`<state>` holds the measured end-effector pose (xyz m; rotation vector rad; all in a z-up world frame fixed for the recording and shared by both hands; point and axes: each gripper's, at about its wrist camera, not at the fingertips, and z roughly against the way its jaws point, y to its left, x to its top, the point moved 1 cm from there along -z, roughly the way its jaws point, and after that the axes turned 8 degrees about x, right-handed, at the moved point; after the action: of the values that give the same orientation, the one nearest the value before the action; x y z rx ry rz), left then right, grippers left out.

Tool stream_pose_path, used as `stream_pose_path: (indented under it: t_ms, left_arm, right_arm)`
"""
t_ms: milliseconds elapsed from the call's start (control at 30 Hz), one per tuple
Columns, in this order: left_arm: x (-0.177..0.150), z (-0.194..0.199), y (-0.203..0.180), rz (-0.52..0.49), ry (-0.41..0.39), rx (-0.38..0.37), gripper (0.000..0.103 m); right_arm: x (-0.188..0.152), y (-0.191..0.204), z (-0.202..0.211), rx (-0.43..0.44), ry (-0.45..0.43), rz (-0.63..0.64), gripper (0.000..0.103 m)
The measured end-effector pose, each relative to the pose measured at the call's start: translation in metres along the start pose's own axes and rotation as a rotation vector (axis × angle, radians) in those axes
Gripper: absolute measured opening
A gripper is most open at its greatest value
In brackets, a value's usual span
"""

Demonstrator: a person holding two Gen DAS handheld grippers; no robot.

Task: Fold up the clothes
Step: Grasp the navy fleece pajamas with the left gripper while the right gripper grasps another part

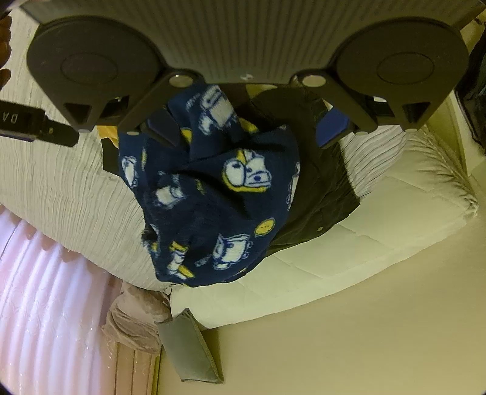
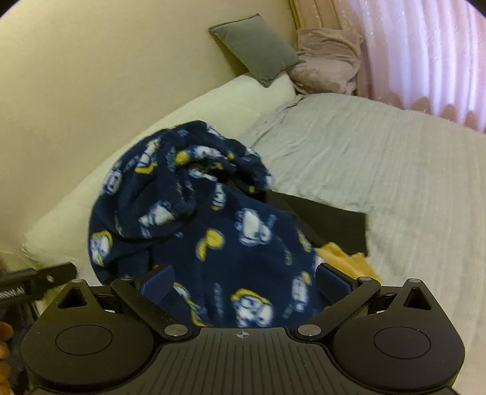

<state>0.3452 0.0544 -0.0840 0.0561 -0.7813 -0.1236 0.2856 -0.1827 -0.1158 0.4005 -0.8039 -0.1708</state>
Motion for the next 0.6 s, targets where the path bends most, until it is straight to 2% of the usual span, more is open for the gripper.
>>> stream_pose_path:
  t_ms: [200, 267, 433, 600]
  left_arm:
    - [0.009, -0.028, 0.015, 0.017, 0.017, -0.025, 0.094]
    - [0.010, -0.038, 0.019, 0.029, 0.027, -0.038, 0.094]
    - [0.013, -0.062, 0.028, 0.053, 0.049, -0.065, 0.092]
    - [0.017, -0.084, 0.036, 0.093, 0.066, -0.096, 0.091]
  right_arm:
    - [0.008, -0.008, -0.035, 0.150, -0.024, -0.160, 0.102]
    - [0.011, -0.012, -0.046, 0.200, -0.030, -0.221, 0.082]
    - [0.016, -0.022, -0.074, 0.301, -0.044, -0.367, 0.082]
    - [0.023, -0.025, -0.099, 0.339, -0.054, -0.401, 0.082]
